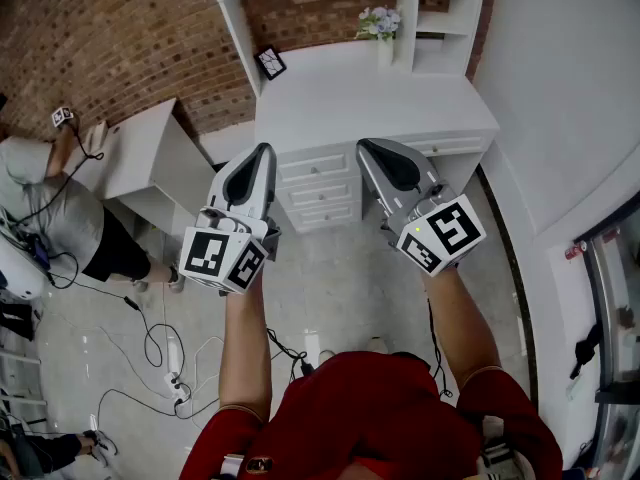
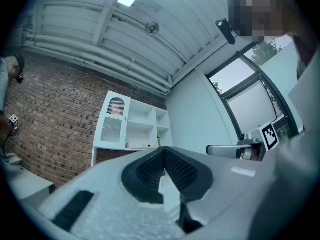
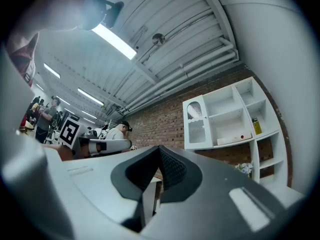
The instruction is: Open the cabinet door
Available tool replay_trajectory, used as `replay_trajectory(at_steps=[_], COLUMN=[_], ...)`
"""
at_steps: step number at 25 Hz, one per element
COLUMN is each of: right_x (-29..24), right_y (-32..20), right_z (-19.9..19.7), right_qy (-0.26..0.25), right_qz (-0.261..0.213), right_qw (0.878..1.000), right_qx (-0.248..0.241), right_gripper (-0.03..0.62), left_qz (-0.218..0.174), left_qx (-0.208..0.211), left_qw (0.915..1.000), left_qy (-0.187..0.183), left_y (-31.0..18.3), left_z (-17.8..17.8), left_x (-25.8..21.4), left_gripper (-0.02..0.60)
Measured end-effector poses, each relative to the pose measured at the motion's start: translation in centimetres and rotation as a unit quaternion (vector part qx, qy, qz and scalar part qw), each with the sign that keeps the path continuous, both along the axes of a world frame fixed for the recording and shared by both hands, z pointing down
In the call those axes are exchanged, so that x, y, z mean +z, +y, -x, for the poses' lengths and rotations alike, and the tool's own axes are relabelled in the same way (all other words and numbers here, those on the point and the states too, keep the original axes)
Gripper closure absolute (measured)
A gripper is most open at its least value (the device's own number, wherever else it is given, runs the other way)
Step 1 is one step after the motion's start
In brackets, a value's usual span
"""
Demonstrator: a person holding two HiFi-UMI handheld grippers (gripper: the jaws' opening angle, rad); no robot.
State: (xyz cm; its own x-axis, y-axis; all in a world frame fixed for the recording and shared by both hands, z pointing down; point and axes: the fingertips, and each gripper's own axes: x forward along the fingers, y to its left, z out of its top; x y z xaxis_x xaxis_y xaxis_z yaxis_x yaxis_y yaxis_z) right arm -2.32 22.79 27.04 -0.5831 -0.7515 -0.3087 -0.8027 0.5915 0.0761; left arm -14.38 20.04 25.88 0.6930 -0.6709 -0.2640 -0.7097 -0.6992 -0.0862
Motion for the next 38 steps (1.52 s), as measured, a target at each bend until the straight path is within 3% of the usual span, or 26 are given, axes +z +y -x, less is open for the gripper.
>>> replay_trajectory(at_steps=[11,23,30,38], right_x=[0.2,2.1,2.3,3.1], right_y=[1.3,1.3,-1.3,-7.7], right_z=[-2.9,-9.3,-10.9,-10.2], right_qy=[-0.019,-0.036,-0.047,-0.022], right_qz=[0.0,0.005,0.008,0.018], right_qw=[1.0,0.999,0.998,0.999], right_qx=[-0.021,-0.039,-0.041,-0.031], right_gripper=[0.582,0.582,0.582,0.582], left_qz=[-0.002,-0.004,0.002,-0.004], left_qx=[-0.01,-0.025,-0.025,-0.017], left_qw=[0.9999,0.9996,0.9994,0.9998], left_qy=[0.005,-0.011,-0.024,-0.007], left_y=[1.0,0.9,-1.7,-9.1], left_z=[-2.4,-8.5,-10.1,-9.4], left_x=[0.1,0.6,1.0,1.6], left_gripper=[0.582,0.581,0.581,0.581])
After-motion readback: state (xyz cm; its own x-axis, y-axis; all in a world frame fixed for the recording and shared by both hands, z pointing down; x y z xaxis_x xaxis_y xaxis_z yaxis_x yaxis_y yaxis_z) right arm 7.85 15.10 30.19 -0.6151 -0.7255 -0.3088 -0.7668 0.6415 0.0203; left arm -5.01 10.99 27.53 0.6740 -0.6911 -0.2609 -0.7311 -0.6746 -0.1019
